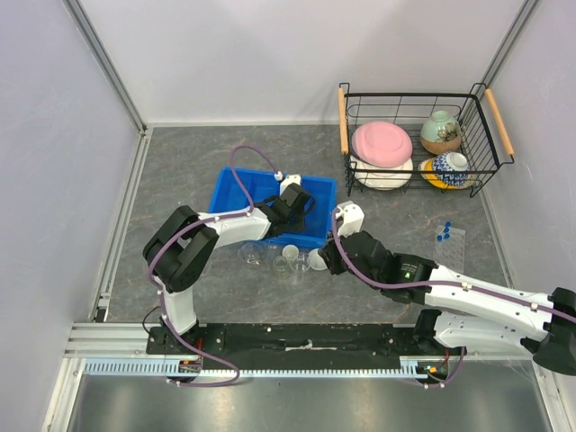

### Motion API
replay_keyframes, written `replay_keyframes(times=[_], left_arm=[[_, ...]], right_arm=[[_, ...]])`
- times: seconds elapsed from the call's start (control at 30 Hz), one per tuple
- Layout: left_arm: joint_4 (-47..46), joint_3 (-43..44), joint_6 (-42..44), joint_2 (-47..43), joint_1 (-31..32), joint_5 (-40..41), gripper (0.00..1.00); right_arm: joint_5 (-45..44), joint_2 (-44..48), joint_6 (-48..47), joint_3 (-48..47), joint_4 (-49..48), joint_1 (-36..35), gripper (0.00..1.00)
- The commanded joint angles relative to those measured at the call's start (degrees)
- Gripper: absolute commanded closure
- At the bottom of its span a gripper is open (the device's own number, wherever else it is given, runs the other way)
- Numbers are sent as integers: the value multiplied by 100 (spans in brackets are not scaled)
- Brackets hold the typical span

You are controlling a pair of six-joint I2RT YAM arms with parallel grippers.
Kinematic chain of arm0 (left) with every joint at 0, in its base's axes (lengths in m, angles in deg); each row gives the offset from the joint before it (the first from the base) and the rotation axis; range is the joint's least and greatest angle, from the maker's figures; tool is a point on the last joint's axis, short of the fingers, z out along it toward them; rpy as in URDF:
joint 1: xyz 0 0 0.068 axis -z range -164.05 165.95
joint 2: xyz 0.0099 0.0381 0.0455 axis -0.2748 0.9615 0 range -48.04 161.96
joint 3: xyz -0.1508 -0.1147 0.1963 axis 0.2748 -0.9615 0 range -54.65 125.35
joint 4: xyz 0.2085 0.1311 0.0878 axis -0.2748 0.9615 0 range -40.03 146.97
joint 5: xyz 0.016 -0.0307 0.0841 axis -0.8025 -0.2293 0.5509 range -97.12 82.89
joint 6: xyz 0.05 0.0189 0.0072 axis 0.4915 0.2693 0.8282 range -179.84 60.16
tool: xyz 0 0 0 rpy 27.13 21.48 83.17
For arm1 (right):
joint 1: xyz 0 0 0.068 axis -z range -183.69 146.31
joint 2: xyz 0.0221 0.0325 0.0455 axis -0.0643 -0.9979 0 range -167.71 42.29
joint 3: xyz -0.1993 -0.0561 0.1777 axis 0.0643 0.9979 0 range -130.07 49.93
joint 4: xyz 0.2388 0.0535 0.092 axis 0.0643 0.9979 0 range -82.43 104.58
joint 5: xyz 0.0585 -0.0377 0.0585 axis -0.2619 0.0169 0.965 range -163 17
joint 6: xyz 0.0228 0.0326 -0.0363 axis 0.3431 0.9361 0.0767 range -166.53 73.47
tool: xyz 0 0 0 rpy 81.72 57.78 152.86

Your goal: Organize the chemistry lab equipment

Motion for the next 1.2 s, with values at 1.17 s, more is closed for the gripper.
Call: replay_keyframes(times=[1.17], left_arm=[[203, -495, -718, 467, 844, -271, 72]], right_arm=[[-984, -205, 402, 30, 106, -647, 81]])
